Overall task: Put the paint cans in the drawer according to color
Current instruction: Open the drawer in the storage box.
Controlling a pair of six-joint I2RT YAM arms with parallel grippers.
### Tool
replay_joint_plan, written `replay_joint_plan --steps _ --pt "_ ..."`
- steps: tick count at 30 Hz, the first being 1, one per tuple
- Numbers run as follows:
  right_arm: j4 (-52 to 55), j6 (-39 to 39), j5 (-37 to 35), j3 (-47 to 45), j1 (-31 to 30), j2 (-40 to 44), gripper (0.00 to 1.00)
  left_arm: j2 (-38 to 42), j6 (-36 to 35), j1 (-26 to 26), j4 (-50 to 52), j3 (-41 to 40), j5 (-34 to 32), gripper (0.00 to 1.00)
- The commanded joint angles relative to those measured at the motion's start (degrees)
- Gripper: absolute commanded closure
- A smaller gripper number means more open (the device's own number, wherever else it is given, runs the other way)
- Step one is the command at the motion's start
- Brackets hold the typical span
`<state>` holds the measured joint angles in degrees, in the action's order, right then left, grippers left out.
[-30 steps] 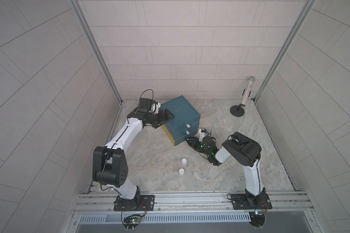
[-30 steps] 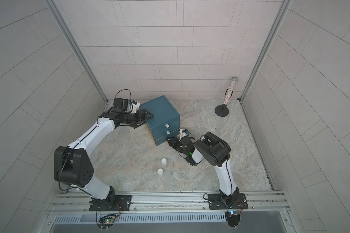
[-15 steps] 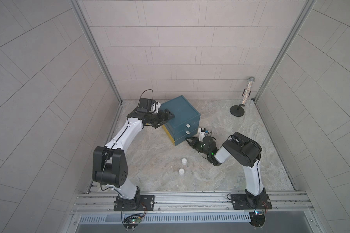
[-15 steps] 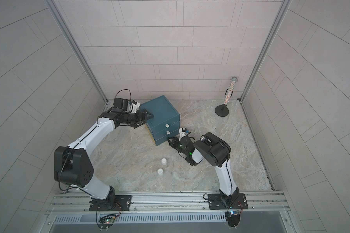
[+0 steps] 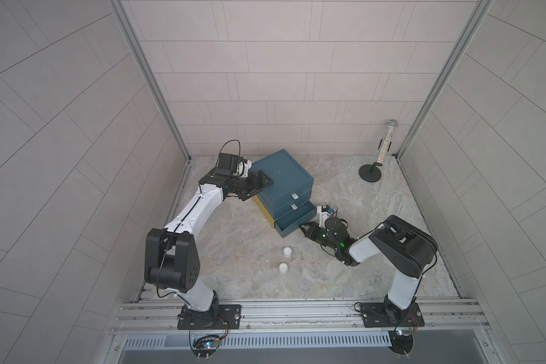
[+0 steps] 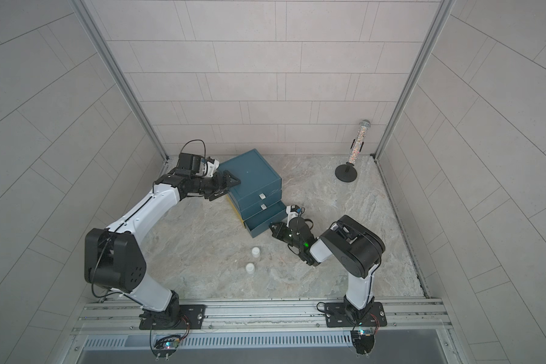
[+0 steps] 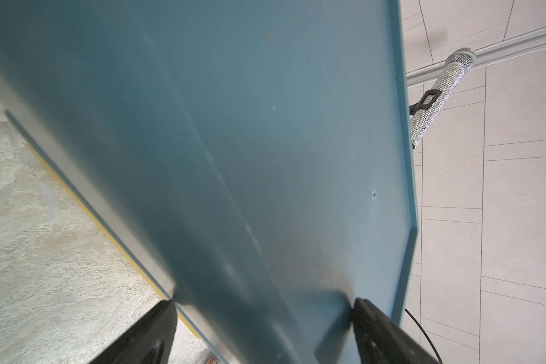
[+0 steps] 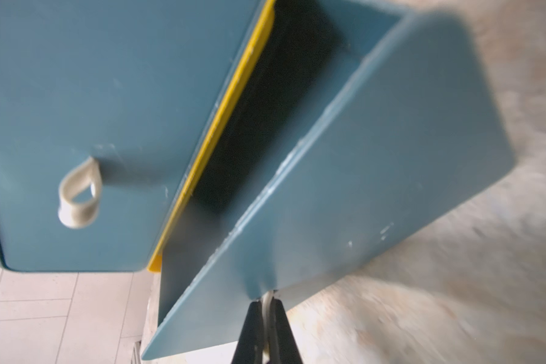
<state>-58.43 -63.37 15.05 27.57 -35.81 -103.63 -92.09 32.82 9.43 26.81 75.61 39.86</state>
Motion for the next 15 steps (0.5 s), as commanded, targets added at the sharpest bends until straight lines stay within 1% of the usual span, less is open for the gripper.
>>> replay_joint_plan --steps 1,7,12,13,15 --pt "2.9 1.9 -1.9 -2.2 0.0 1.5 1.00 -1.6 -0.7 0.2 4.7 -0.6 -2.5 0.07" --pt "4.8 3.4 -3.6 -4.8 -0.2 3.9 1.00 -1.8 -0.7 0.2 4.7 -0.6 -2.6 0.07" --pt "14.1 7.4 -5.7 -5.4 -0.6 10.3 1.00 -1.8 -0.7 0.2 4.7 -0.6 -2.6 0.07" --pt "17.3 8.7 -6.5 -5.1 -0.8 12.3 0.96 -1.8 -0.7 0.2 4.7 -0.5 -2.5 0.07" --pt "23.8 11.3 -7.7 -4.0 -1.3 16.1 0.76 -1.8 -0.8 0.2 4.7 -0.5 -2.6 0.07"
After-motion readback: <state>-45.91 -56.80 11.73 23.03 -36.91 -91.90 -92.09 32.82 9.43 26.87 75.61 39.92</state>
